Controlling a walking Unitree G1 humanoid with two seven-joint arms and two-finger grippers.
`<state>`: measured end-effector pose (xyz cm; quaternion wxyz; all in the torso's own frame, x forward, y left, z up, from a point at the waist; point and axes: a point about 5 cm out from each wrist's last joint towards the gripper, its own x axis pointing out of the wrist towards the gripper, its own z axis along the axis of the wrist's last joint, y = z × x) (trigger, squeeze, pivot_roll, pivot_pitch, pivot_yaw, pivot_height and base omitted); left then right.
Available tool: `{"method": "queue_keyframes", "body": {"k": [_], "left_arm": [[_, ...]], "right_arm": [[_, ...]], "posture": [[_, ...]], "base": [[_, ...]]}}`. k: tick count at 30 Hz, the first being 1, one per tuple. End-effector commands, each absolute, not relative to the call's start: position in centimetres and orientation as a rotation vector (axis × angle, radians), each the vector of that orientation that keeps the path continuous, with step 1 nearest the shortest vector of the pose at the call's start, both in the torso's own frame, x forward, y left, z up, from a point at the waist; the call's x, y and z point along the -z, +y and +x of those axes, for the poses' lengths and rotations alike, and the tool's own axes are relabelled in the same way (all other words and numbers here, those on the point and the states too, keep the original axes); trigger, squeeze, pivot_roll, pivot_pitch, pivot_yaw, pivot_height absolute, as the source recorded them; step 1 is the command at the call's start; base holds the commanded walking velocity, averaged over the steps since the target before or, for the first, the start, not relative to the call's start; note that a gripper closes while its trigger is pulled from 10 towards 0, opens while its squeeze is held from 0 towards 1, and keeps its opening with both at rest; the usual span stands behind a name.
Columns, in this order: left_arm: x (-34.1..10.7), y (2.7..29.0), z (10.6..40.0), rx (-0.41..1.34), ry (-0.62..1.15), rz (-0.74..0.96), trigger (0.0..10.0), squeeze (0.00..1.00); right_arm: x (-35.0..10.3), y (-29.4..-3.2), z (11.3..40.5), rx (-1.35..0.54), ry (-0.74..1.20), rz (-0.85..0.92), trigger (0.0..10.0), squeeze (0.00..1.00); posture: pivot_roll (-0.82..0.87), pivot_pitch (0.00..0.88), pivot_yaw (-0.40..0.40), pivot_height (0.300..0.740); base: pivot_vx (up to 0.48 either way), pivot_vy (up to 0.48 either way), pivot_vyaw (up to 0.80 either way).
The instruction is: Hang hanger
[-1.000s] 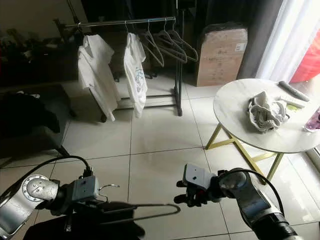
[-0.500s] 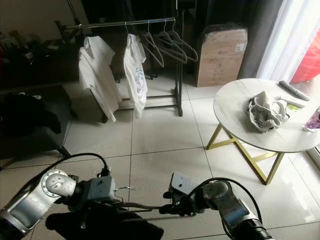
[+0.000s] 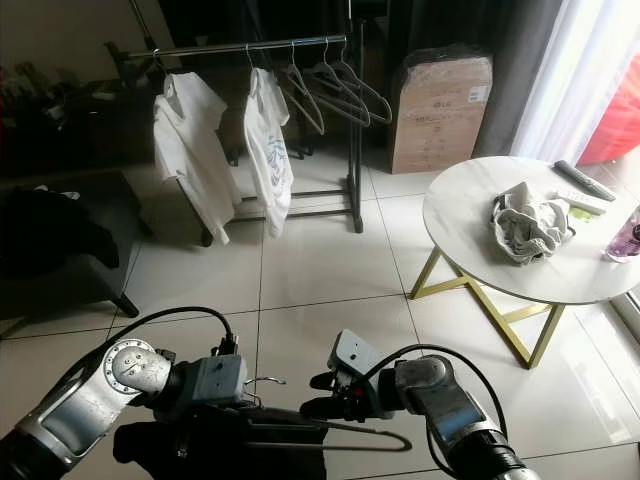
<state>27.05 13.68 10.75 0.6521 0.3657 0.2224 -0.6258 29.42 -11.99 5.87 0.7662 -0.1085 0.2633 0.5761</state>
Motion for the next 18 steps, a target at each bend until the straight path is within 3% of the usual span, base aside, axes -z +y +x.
{"method": "queue_keyframes", "body": {"k": [1, 5, 6, 7, 8, 9, 18], "left_arm": [[-11.0, 13.9, 27.3, 1.402, 0.506, 0.871, 10.0, 0.0], [-11.0, 13.9, 27.2, 1.405, 0.509, 0.873, 10.0, 0.0], [-10.9, 13.9, 27.2, 1.406, 0.51, 0.874, 10.0, 0.0], [-10.9, 13.9, 27.2, 1.411, 0.516, 0.878, 10.0, 0.0], [-10.8, 13.9, 27.1, 1.412, 0.518, 0.88, 10.0, 0.0], [-10.8, 13.9, 27.1, 1.412, 0.519, 0.88, 10.0, 0.0], [-10.4, 14.2, 26.9, 1.418, 0.555, 0.912, 10.0, 0.0]], "right_arm": [[-5.0, -12.0, 28.8, -1.279, 0.618, -0.279, 10.0, 1.0], [-4.2, -13.0, 29.2, -1.196, 0.653, -0.38, 10.0, 1.0], [-4.3, -13.1, 29.5, -1.17, 0.641, -0.37, 10.0, 0.88], [-4.9, -13.2, 30.1, -1.12, 0.602, -0.318, 10.0, 0.14], [-5.1, -13.2, 30.3, -1.106, 0.586, -0.302, 10.0, 0.14], [-5.3, -13.3, 30.5, -1.097, 0.576, -0.291, 10.0, 0.0], [-6.1, -14.2, 31.5, -1.022, 0.537, -0.276, 10.0, 0.0]], "posture": [[0.03, 0.116, 0.069, 0.74], [0.03, 0.112, 0.068, 0.74], [0.03, 0.112, 0.068, 0.74], [0.03, 0.111, 0.068, 0.74], [0.03, 0.111, 0.068, 0.74], [0.03, 0.111, 0.068, 0.74], [0.03, 0.105, 0.064, 0.74]], "base": [[0.0, 0.0, 0.0], [0.0, 0.0, 0.0], [0.0, 0.0, 0.0], [0.0, 0.0, 0.0], [0.0, 0.0, 0.0], [0.0, 0.0, 0.0], [0.0, 0.0, 0.0]]}}
